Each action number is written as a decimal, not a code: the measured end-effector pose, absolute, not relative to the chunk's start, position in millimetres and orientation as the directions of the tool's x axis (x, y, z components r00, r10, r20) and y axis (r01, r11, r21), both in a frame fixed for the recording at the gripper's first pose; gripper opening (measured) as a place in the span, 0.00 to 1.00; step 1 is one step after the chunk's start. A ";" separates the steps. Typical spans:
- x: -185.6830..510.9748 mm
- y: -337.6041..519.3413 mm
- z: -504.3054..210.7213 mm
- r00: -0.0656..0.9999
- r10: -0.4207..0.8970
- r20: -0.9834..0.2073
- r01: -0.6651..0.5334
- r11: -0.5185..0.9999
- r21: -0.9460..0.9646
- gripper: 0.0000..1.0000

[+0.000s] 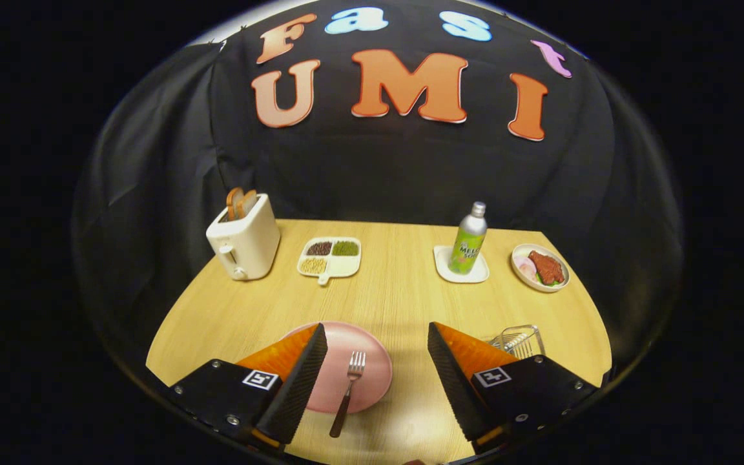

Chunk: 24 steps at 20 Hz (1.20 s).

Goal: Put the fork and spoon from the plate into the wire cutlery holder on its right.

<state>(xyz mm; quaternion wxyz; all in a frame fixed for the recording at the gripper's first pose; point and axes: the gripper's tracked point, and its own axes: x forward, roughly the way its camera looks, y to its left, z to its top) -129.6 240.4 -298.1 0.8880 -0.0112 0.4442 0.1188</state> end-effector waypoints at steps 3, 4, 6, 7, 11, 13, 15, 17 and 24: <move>-153.8 257.4 -328.4 0.483 0.213 -0.849 -0.225 0.968 0.115 0.89; -161.5 258.8 -339.2 0.452 0.205 -0.868 -0.221 0.969 0.114 0.87; -176.3 262.9 -362.6 0.387 0.190 -0.902 -0.222 0.969 0.109 0.84; -181.0 265.9 -371.7 0.357 0.190 -0.915 -0.224 0.968 0.114 0.82; -201.9 271.1 -398.9 0.258 0.171 -0.951 -0.229 0.967 0.112 0.68; -212.7 275.3 -410.7 0.203 0.166 -0.965 -0.240 0.964 0.116 0.62; -217.1 277.3 -421.0 0.168 0.150 -0.974 -0.249 0.963 0.105 0.55; -222.1 273.8 -429.7 0.136 0.113 -0.984 -0.265 0.962 0.074 0.47; -231.6 272.5 -448.4 0.058 0.066 -0.996 -0.259 0.965 0.049 0.19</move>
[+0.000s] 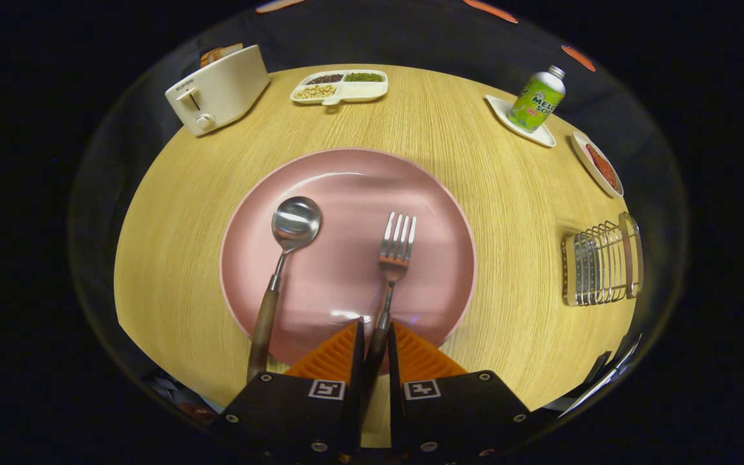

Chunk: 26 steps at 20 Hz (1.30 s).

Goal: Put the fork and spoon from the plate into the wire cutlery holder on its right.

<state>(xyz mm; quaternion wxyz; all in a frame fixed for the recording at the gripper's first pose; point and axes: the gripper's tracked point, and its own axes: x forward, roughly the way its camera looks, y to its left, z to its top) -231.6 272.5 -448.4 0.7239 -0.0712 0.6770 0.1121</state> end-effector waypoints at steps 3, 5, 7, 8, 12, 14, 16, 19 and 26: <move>-227.7 271.7 -449.7 0.063 0.079 -0.995 -0.258 0.964 0.061 0.10; -226.1 272.3 -449.8 0.063 0.102 -0.993 -0.258 0.963 0.083 0.07; -224.5 271.6 -447.7 0.064 0.121 -0.991 -0.256 0.961 0.101 0.05; -221.9 271.9 -444.4 0.077 0.133 -0.988 -0.253 0.961 0.109 0.05; -206.6 266.1 -424.7 0.142 0.184 -0.973 -0.228 0.962 0.149 0.05; -198.2 256.0 -412.5 0.178 0.193 -0.965 -0.209 0.966 0.154 0.05; -189.2 241.4 -399.4 0.217 0.193 -0.957 -0.188 0.970 0.153 0.05; -176.8 213.5 -376.9 0.274 0.182 -0.944 -0.154 0.978 0.144 0.05; -150.3 130.8 -323.0 0.386 0.105 -0.917 -0.090 0.993 0.076 0.05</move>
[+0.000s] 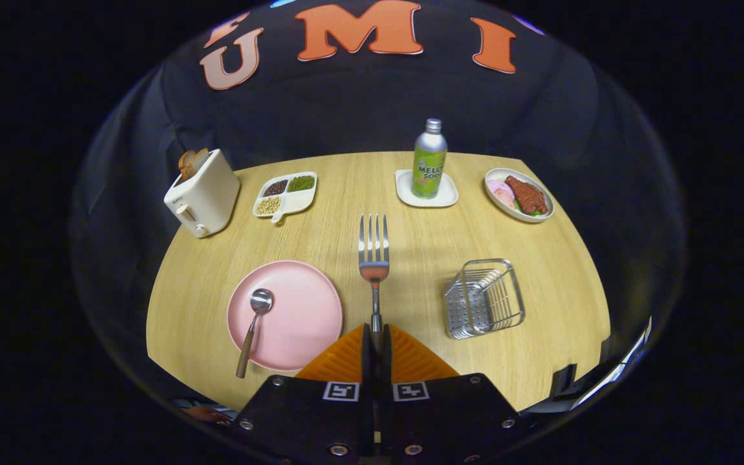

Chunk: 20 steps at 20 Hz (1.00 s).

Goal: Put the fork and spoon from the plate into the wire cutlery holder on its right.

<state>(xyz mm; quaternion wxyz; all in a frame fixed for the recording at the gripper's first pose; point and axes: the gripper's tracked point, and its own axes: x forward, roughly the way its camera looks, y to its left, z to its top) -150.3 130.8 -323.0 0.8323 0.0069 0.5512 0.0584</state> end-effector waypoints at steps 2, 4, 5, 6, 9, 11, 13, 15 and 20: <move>-147.4 108.0 -313.1 0.394 0.084 -0.915 -0.080 0.995 0.057 0.05; -148.7 83.1 -309.0 0.382 0.058 -0.922 -0.085 0.996 0.028 0.05; -149.6 74.1 -308.0 0.370 0.051 -0.928 -0.091 0.996 0.019 0.05; -150.6 67.0 -308.0 0.355 0.051 -0.934 -0.101 0.995 0.016 0.05; -149.4 43.8 -310.8 0.317 0.027 -0.948 -0.122 0.992 -0.012 0.05; -150.2 27.5 -315.8 0.287 0.005 -0.958 -0.133 0.990 -0.035 0.05; -151.4 15.2 -323.0 0.250 -0.009 -0.968 -0.153 0.987 -0.048 0.05; -154.8 4.9 -330.6 0.213 -0.021 -0.977 -0.168 0.984 -0.057 0.05; -165.3 1.8 -347.5 0.136 -0.001 -0.991 -0.205 0.978 -0.030 0.05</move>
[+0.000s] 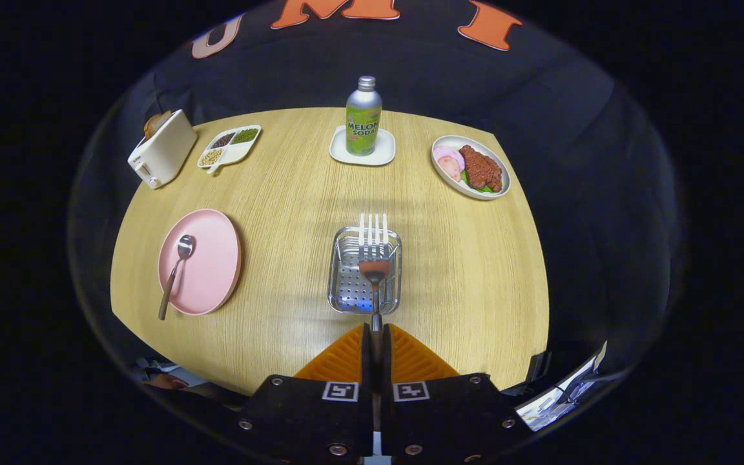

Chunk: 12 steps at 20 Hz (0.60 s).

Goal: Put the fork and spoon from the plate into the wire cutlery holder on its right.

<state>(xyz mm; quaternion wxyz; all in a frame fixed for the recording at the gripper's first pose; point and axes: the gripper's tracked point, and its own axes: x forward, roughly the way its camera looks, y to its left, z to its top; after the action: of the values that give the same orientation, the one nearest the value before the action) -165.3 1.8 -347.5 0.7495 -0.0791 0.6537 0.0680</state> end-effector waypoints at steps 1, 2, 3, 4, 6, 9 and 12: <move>-167.2 2.3 -351.3 0.120 0.003 -0.993 -0.209 0.978 -0.023 0.05; -169.3 0.2 -352.3 0.108 0.004 -0.994 -0.214 0.977 -0.019 0.05; -170.3 -1.6 -354.0 0.102 -0.002 -0.995 -0.219 0.975 -0.024 0.05; -170.2 -2.4 -357.0 0.103 -0.007 -0.995 -0.224 0.974 -0.030 0.06; -172.1 -0.8 -361.9 0.092 0.001 -0.996 -0.230 0.973 -0.020 0.06; -171.7 2.4 -365.6 0.080 0.021 -0.997 -0.229 0.973 0.002 0.07; -161.1 0.1 -366.9 0.112 0.020 -0.993 -0.225 0.974 -0.006 0.09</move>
<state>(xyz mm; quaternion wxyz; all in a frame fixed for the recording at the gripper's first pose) -161.1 0.1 -366.9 0.7417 -0.0776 0.6611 0.0826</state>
